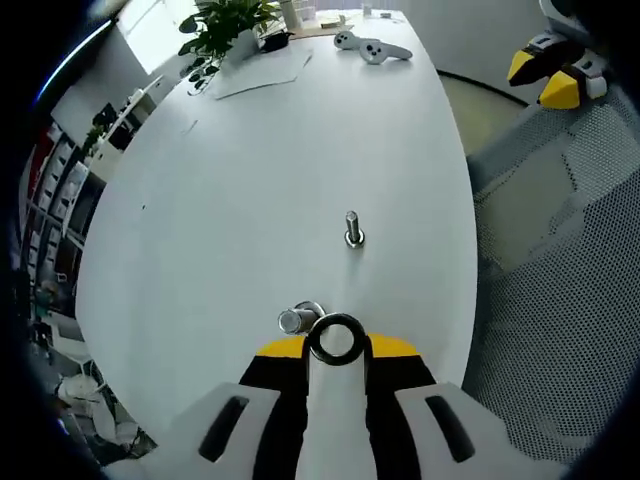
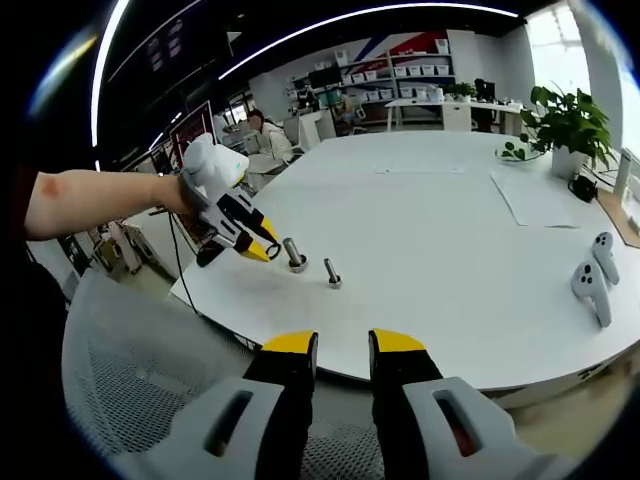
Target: Place the washer onto the threaded stud by aligning its center hole with the stud, sliding it down to the base, and recovering from edge contact or off-axis alignment until the washer reaches the visible bottom stop.
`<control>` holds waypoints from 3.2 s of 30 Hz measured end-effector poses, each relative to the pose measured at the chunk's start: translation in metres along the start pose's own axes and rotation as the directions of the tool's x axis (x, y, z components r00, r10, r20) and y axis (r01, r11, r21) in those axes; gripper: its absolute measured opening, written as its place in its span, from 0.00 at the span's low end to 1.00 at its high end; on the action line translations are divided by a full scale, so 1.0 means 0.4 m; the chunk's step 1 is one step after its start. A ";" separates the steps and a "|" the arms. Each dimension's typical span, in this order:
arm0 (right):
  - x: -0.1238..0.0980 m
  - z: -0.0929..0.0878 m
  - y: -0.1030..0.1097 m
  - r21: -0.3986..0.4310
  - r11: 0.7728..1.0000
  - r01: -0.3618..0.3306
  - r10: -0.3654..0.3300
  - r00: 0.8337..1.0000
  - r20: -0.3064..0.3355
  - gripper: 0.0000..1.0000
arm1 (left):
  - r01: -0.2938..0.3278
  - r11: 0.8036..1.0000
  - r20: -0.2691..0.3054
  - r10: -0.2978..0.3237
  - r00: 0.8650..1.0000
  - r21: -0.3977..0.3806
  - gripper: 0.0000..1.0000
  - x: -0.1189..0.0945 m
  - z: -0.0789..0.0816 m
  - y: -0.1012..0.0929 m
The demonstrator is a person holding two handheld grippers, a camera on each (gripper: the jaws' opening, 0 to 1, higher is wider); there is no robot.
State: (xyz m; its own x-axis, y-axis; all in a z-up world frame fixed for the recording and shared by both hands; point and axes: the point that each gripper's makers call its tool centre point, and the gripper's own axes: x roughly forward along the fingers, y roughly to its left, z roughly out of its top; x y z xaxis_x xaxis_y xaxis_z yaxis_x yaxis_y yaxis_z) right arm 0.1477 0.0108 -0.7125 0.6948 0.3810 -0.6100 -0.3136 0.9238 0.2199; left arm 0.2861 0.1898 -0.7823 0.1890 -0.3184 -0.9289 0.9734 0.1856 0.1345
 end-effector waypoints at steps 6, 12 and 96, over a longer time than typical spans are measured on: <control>-0.001 0.002 -0.002 0.004 1.000 0.001 -0.001 1.000 0.007 0.23 | -0.019 1.000 0.013 0.019 1.000 -0.021 0.18 -0.007 0.009 0.038; -0.001 0.002 0.000 0.005 1.000 0.000 0.000 1.000 0.010 0.23 | -0.022 0.999 -0.007 0.022 1.000 -0.028 0.18 0.008 0.003 0.060; -0.005 0.003 0.077 -0.093 0.978 -0.185 0.187 0.982 0.010 0.30 | -0.244 0.791 0.250 0.443 0.861 -0.561 0.15 -0.353 -0.063 -0.111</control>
State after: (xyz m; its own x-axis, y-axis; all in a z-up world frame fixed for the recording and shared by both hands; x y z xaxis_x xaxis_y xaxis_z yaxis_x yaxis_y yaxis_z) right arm 0.1374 0.0385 -0.7035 0.6308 0.5472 -0.5502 -0.4954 0.8297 0.2572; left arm 0.2128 0.2500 -0.6658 0.6262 -0.4245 -0.6540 0.6514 0.7457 0.1397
